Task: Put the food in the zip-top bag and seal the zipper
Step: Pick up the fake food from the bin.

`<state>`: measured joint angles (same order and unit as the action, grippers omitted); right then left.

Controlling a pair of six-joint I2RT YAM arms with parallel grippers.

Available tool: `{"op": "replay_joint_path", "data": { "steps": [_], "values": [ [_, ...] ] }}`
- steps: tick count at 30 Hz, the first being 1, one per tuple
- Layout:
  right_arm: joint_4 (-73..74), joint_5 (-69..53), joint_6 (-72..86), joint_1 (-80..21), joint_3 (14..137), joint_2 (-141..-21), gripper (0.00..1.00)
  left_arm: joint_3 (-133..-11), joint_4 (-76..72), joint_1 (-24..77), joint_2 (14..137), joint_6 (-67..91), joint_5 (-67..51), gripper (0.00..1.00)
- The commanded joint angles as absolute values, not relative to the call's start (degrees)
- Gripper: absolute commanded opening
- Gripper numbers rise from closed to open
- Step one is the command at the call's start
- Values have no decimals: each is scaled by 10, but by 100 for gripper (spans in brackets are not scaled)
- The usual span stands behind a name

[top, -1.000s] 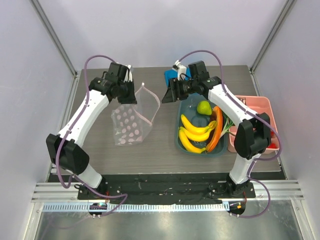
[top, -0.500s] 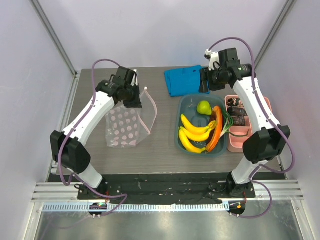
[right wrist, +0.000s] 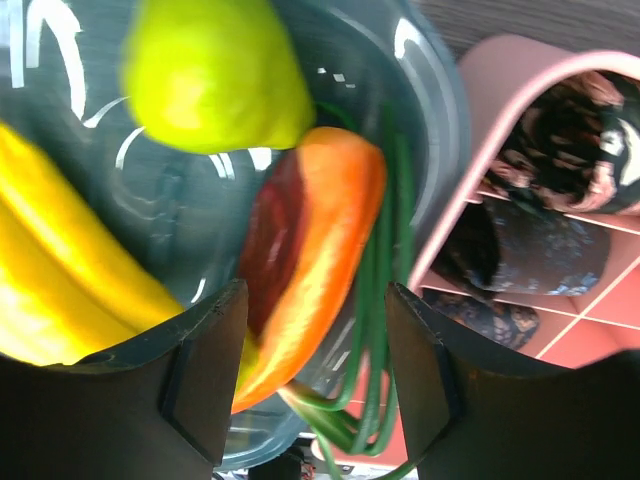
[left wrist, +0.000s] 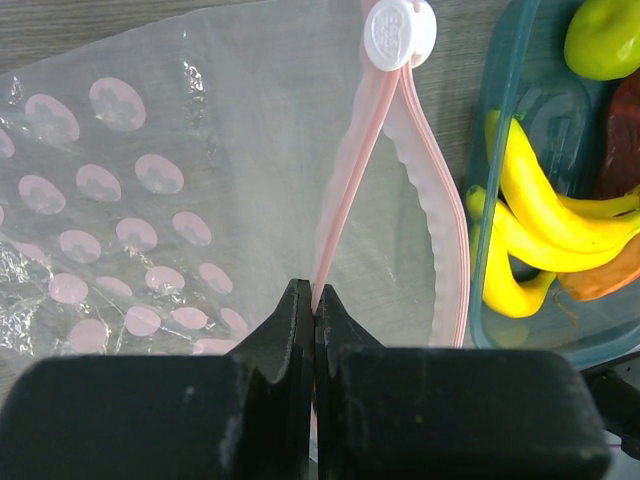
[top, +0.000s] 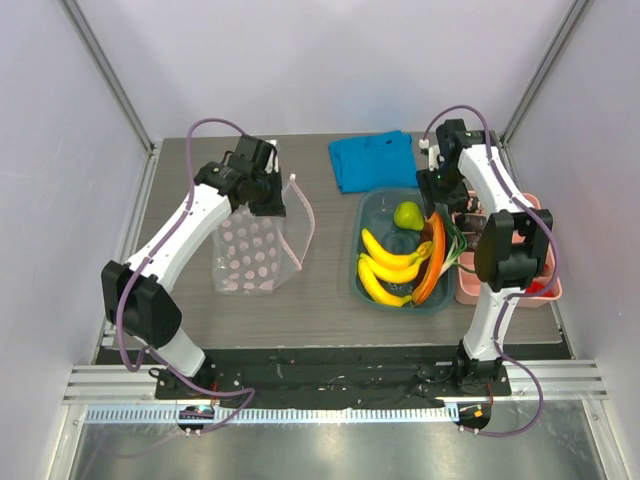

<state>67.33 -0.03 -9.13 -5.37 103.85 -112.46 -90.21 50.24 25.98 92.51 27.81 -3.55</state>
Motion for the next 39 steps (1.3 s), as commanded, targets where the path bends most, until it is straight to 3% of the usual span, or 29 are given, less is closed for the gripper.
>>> {"op": "replay_joint_path", "data": {
  "steps": [1, 21, 39],
  "values": [
    [671, 17, -86, -44, 1055, -1137, 62, -898, 480, 259, 900, 268, -29, 0],
    [669, -22, -71, -42, 1078, -1190, 60, -904, 483, 259, 913, 260, -23, 0],
    [664, -4, -69, -42, 1093, -1227, 64, -918, 482, 258, 920, 256, -17, 0]
  ]
}}
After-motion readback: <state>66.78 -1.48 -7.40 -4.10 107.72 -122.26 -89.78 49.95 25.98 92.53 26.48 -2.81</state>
